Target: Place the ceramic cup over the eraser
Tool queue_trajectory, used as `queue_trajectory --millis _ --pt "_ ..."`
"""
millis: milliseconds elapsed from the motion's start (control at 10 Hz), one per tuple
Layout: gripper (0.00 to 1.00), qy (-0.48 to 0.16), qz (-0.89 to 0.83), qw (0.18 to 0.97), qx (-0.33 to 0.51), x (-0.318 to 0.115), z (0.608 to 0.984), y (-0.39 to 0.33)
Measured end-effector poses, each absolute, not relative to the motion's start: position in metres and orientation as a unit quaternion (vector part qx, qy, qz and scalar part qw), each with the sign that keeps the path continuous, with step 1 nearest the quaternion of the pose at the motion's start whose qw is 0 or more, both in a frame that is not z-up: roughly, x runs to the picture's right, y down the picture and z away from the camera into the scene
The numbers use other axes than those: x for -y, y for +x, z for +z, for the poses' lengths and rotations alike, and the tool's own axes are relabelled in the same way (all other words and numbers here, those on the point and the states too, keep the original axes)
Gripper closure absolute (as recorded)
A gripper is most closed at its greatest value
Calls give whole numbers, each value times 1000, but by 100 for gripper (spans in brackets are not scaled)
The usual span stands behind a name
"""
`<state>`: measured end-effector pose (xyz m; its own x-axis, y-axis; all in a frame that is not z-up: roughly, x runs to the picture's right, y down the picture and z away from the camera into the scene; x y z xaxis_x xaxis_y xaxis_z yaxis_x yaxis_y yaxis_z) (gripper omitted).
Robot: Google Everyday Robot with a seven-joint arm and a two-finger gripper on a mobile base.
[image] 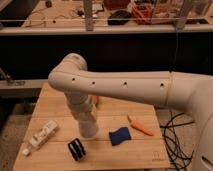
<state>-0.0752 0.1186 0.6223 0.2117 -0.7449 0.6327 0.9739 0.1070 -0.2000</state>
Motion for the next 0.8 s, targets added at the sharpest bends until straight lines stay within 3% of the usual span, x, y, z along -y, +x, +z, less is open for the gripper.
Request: queue_trajectory --millis 600,800 --pt "100 -290 -635 687 203 -88 623 -63" --pt "100 -264 -629 687 251 -76 611 -77"
